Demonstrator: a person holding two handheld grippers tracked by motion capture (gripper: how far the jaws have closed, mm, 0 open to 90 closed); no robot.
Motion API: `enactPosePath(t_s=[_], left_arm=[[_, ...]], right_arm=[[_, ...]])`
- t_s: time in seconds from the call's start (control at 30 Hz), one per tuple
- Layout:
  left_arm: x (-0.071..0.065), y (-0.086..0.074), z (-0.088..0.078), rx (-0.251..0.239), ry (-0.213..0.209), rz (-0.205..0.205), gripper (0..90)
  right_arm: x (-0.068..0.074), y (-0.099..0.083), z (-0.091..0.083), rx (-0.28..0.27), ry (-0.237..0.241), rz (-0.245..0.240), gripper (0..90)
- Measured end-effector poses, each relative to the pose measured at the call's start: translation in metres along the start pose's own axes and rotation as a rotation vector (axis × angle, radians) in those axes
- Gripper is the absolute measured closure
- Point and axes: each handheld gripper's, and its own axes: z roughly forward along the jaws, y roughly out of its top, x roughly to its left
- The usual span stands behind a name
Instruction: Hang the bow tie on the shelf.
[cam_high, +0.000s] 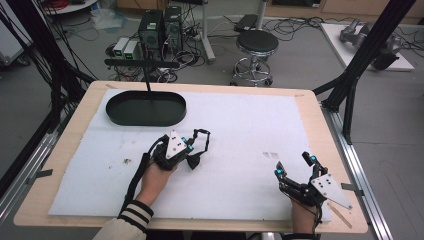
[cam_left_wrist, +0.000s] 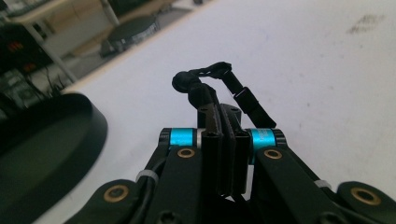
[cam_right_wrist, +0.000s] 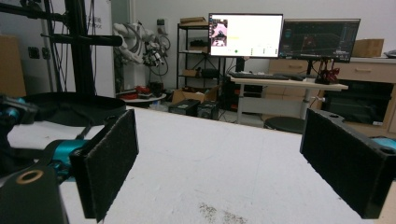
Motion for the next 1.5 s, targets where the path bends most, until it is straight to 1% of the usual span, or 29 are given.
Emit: enactPosePath(t_s=[0.03,0.1,0.13,0.27,0.4,0.5,0.57,0.6,0.7,0.83,0.9,0.93,1.03,1.07,1.13,1.17,1.2,1.27,1.33,1.37,1.47,1.5], left_arm=[[0.000,0.001,-0.002,-0.034,0.011,0.007,86.9],[0.001,0.004,-0.007,-0.077,0.032,0.016,87.0],[0.002,0.005,-0.009,-0.104,0.040,0.014,87.1],[0.007,0.010,-0.019,-0.204,0.095,0.004,87.1],[0.016,0.013,-0.028,-0.318,0.140,-0.033,87.1],[0.025,0.016,-0.034,-0.397,0.160,-0.067,87.0],[0.032,0.018,-0.037,-0.432,0.182,-0.091,87.0],[0.035,0.018,-0.038,-0.443,0.184,-0.102,87.0],[0.048,0.020,-0.041,-0.499,0.201,-0.142,86.9],[0.064,0.019,-0.039,-0.562,0.213,-0.198,87.0],[0.071,0.018,-0.038,-0.582,0.224,-0.216,87.1],[0.074,0.017,-0.036,-0.590,0.233,-0.221,87.1],[0.081,0.015,-0.031,-0.618,0.248,-0.232,87.1],[0.084,0.015,-0.029,-0.629,0.248,-0.239,87.1],[0.089,0.013,-0.026,-0.654,0.259,-0.259,87.1],[0.092,0.012,-0.024,-0.666,0.255,-0.272,87.1],[0.095,0.013,-0.023,-0.659,0.248,-0.279,87.1],[0.101,0.014,-0.018,-0.664,0.250,-0.286,87.1],[0.107,0.015,-0.014,-0.662,0.262,-0.287,87.1],[0.110,0.016,-0.012,-0.659,0.260,-0.295,87.1],[0.119,0.017,-0.007,-0.665,0.277,-0.318,87.1],[0.122,0.018,-0.004,-0.654,0.279,-0.323,87.1]], right_arm=[[0.000,0.000,0.000,0.000,0.000,0.000,10.6],[0.000,0.000,0.000,-0.001,0.000,-0.003,10.6],[0.000,0.000,0.000,-0.003,-0.001,-0.005,10.7],[0.001,0.000,0.000,-0.005,-0.002,-0.004,10.6],[0.001,0.000,0.000,-0.008,0.001,-0.008,10.7],[0.001,0.000,0.000,-0.009,0.001,-0.009,10.6],[0.002,0.000,0.000,-0.006,0.004,-0.008,10.6],[0.002,0.000,0.000,-0.008,0.005,-0.011,10.6],[0.004,0.000,0.000,-0.005,0.005,-0.004,10.6],[0.006,0.000,0.001,-0.009,0.011,-0.014,10.7],[0.007,0.001,0.001,-0.016,0.014,-0.027,10.7],[0.008,0.001,0.001,-0.012,0.018,-0.022,10.6],[0.007,0.000,0.001,-0.013,0.016,-0.027,10.6],[0.008,-0.001,0.001,-0.009,0.018,-0.025,10.7],[0.008,-0.001,0.002,-0.009,0.021,-0.032,10.7],[0.009,-0.001,0.001,-0.005,0.024,-0.027,10.7],[0.010,-0.001,0.002,-0.008,0.026,-0.032,10.7],[0.011,0.000,0.002,-0.005,0.030,-0.032,10.6],[0.011,0.000,0.002,-0.006,0.032,-0.036,10.6],[0.012,-0.001,0.003,-0.003,0.034,-0.035,10.6],[0.012,-0.001,0.004,-0.005,0.035,-0.046,10.7],[0.013,-0.001,0.004,-0.005,0.033,-0.041,10.6]])
